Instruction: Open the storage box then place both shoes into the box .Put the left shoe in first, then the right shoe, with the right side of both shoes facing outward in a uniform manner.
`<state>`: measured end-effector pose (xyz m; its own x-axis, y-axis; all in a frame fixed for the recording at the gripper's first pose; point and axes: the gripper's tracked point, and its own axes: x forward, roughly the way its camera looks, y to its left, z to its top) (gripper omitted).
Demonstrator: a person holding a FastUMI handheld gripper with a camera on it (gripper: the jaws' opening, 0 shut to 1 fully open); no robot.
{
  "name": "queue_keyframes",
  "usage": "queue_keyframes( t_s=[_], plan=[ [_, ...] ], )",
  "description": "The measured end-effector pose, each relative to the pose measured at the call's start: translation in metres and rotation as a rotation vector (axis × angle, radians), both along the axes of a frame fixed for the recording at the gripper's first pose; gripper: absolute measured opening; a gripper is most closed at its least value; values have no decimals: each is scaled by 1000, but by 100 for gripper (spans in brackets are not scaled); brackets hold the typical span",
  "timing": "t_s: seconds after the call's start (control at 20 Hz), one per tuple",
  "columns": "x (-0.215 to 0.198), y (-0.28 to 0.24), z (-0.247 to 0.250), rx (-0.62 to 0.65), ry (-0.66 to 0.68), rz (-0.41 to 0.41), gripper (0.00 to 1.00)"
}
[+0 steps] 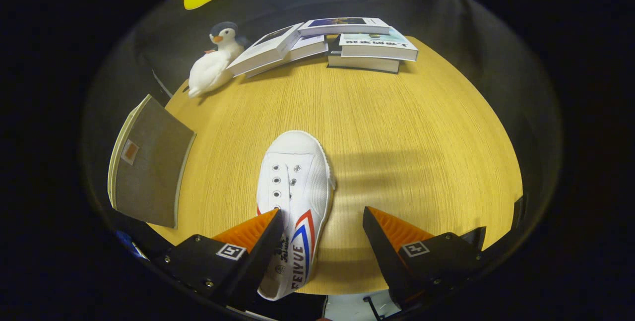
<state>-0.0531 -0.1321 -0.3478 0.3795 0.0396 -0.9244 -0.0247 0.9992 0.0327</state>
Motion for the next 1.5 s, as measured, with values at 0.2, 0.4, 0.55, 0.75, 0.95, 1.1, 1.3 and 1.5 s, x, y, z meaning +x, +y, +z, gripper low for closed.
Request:
queue_keyframes(
  t_s=[0.2,0.4,0.55,0.75,0.95,1.1,1.3,1.5],
  plan=[
    [-6,2,-17,-10,58,-8,98],
    [-6,14,-19,72,78,-52,73],
    [-3,18,-19,71,81,-61,46],
    [-4,14,-14,65,82,-116,22],
    [-5,12,-11,80,71,-182,0],
    [-4,17,0,147,67,-230,0],
    [5,31,35,199,34,-240,0],
    [12,51,65,232,14,-233,0]
  ],
)
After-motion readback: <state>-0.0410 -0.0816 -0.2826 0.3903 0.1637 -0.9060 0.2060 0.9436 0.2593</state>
